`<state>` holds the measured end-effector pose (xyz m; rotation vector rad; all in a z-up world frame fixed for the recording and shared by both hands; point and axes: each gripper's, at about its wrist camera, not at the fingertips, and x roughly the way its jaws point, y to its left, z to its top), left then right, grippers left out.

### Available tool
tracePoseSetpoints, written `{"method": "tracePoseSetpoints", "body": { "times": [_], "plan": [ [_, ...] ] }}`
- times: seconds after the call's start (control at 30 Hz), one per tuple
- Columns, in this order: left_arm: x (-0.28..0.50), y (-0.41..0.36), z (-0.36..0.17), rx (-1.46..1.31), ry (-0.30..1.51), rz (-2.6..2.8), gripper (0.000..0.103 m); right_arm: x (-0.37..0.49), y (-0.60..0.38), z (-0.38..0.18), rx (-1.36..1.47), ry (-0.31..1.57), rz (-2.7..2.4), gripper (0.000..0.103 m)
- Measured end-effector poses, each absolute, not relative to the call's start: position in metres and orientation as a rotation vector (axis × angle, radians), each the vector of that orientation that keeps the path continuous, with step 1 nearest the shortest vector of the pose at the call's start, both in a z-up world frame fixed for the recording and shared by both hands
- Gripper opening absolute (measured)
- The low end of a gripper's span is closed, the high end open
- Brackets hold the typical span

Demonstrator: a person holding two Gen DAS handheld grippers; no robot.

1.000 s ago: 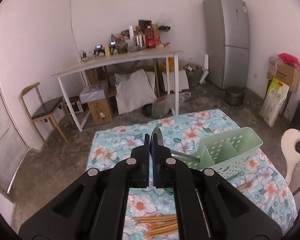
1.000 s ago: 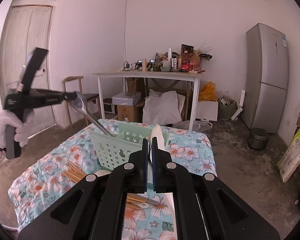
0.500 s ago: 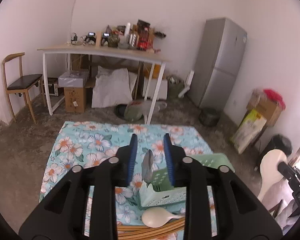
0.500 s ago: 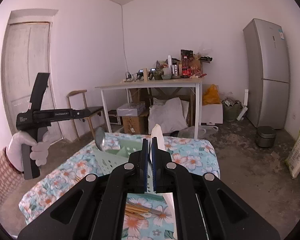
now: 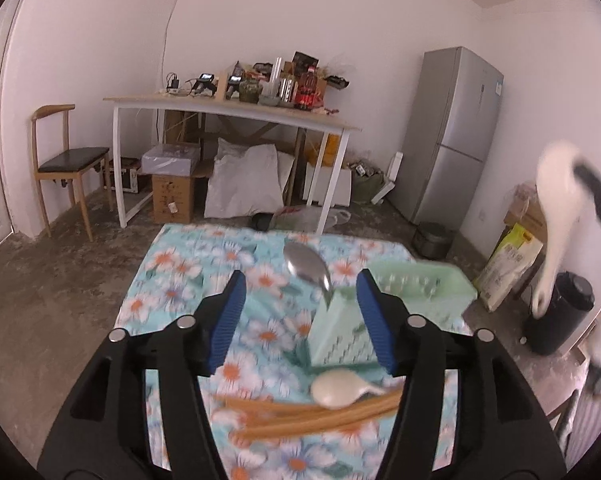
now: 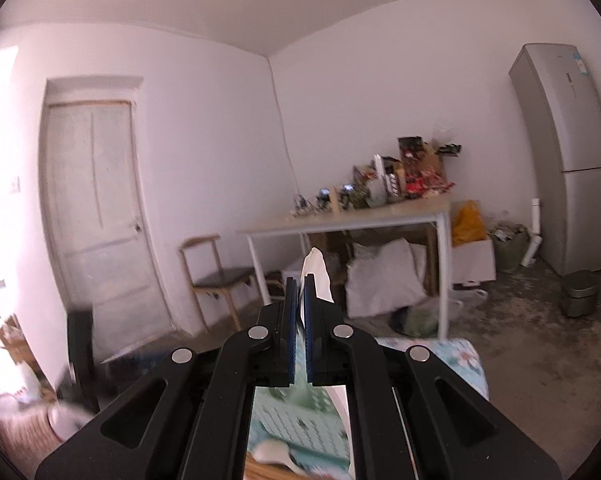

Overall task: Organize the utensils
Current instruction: 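Lower the silver spoon into the holder with left while right drops the white spoon in, then grasp the wooden chopsticks bundle with the left gripper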

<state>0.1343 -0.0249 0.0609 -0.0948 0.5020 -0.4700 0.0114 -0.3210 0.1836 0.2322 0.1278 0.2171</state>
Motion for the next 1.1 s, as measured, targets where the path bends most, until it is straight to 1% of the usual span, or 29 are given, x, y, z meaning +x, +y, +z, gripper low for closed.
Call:
{"method": "tracePoseSetpoints", "body": {
  "times": [0.07,0.17,0.33,0.5,0.77,0.83,0.9,0.93,0.97,1.1],
  "plan": [
    [0.123,-0.022,0.051,-0.077,0.508,-0.469,0.062,0.019,-0.323,0.19,0.26,0.101,0.252,0.004],
    [0.111,-0.021,0.037,-0.054,0.519,-0.467,0.065,0.033,-0.324,0.197,0.286,0.075,0.284,0.004],
    [0.102,-0.012,0.02,-0.076,0.549,-0.486,0.067,0.066,-0.32,0.191,0.299,0.066,0.306,0.004],
    [0.097,-0.003,0.006,-0.111,0.564,-0.5,0.069,0.1,-0.317,0.156,0.289,0.099,0.303,0.004],
    [0.101,0.005,-0.009,-0.133,0.594,-0.495,0.07,0.141,-0.333,0.081,0.35,0.277,0.273,0.004],
    [0.103,0.007,-0.01,-0.14,0.598,-0.492,0.07,0.139,-0.332,0.072,0.34,0.315,0.279,0.007],
    [0.104,0.007,-0.011,-0.148,0.605,-0.492,0.071,0.135,-0.33,0.067,0.321,0.348,0.283,0.018],
    [0.105,0.007,-0.012,-0.153,0.608,-0.492,0.071,0.13,-0.33,0.067,0.307,0.353,0.272,0.036],
    [0.105,0.008,-0.013,-0.159,0.61,-0.493,0.071,0.122,-0.33,0.066,0.302,0.347,0.267,0.047],
    [0.105,0.006,-0.013,-0.164,0.614,-0.501,0.071,0.1,-0.332,0.073,0.298,0.324,0.252,0.048]
  ]
}}
